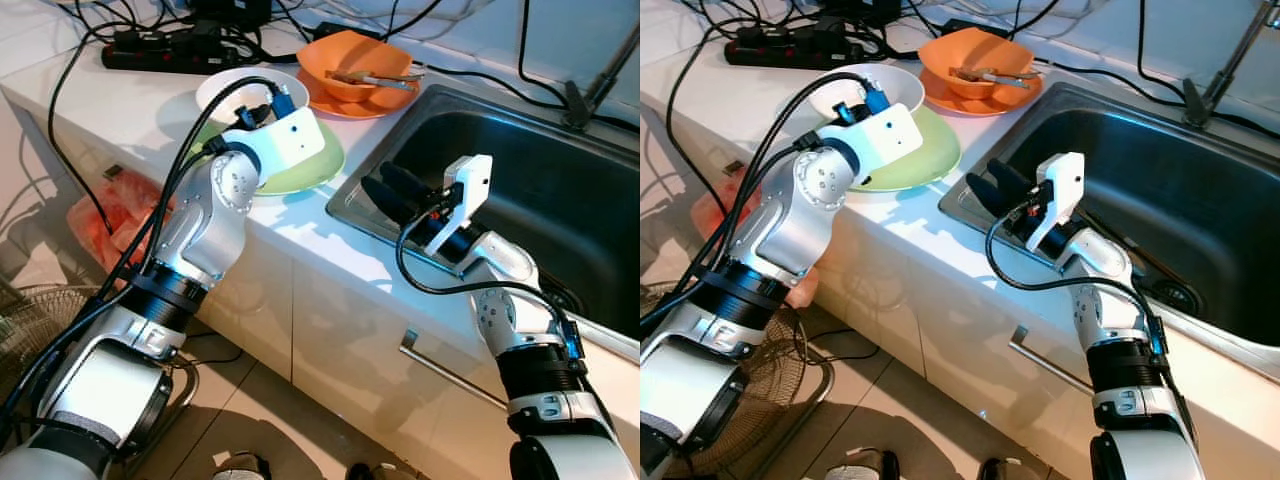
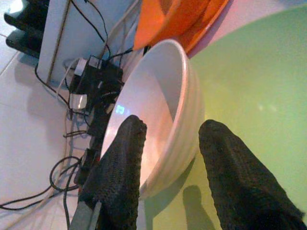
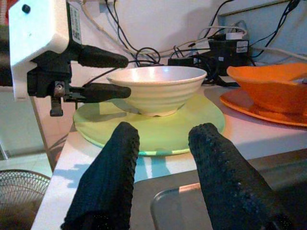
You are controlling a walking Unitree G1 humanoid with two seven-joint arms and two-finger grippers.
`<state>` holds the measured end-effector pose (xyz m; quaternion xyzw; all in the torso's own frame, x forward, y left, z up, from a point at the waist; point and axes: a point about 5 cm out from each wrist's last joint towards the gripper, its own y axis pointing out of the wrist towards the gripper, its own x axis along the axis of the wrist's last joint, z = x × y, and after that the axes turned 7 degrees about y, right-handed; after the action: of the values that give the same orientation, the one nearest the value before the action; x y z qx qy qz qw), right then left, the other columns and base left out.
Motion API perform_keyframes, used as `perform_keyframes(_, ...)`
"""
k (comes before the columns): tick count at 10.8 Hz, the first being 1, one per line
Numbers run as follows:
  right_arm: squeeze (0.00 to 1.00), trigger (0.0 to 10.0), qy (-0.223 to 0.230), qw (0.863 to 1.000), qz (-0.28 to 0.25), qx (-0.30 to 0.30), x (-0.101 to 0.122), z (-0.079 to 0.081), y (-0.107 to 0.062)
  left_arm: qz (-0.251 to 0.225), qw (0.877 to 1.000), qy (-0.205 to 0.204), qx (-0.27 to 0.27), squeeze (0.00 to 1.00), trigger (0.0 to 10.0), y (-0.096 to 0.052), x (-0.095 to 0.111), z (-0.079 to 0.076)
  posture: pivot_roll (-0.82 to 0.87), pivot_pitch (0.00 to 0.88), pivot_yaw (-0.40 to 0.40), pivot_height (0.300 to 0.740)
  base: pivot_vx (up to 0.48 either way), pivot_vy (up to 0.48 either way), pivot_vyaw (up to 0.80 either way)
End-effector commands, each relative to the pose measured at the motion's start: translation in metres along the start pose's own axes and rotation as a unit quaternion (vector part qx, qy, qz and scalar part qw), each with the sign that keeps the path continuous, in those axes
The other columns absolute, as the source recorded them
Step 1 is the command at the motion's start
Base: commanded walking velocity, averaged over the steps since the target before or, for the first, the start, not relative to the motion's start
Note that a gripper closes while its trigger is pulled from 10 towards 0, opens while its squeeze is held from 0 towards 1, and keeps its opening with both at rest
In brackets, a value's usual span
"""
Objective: Kitchen organization
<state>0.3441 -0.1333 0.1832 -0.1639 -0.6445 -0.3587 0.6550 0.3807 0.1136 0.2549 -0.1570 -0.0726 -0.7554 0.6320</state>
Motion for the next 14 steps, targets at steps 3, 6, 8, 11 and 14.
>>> perform_keyframes(3, 0.0, 10.0, -0.005, 1.0, 0.001, -0.006, 0.0, -0.001, -0.002, 0.008, 1.0, 0.005, 0.001, 0.0, 10.0, 0.002, -0.006, 0.006, 0.09, 0.089, -0.042, 0.74, 0.0, 0.0, 0.0)
perform_keyframes(6, 0.0, 10.0, -0.004, 1.0, 0.0, -0.009, 0.0, -0.001, -0.002, 0.025, 1.0, 0.003, 0.002, 0.0, 10.0, 0.007, -0.017, 0.006, 0.09, 0.091, -0.042, 0.74, 0.0, 0.0, 0.0)
perform_keyframes(8, 0.0, 10.0, -0.003, 1.0, 0.0, -0.009, -0.001, 0.0, -0.001, 0.03, 0.999, 0.011, 0.013, 0.0, 10.0, 0.013, -0.019, 0.01, 0.09, 0.091, -0.042, 0.74, 0.0, 0.0, 0.0)
perform_keyframes(11, 0.0, 10.0, -0.001, 1.0, 0.001, -0.008, -0.001, 0.0, -0.001, 0.042, 0.999, 0.011, 0.013, 0.0, 10.0, 0.023, -0.025, 0.013, 0.08, 0.095, -0.042, 0.74, 0.0, 0.0, 0.0)
perform_keyframes(14, 0.0, 10.0, -0.002, 1.0, 0.0, -0.012, -0.001, 0.0, -0.003, 0.047, 0.999, 0.009, -0.008, 0.0, 0.6, 0.028, -0.029, 0.004, 0.08, 0.094, -0.039, 0.74, 0.0, 0.0, 0.0)
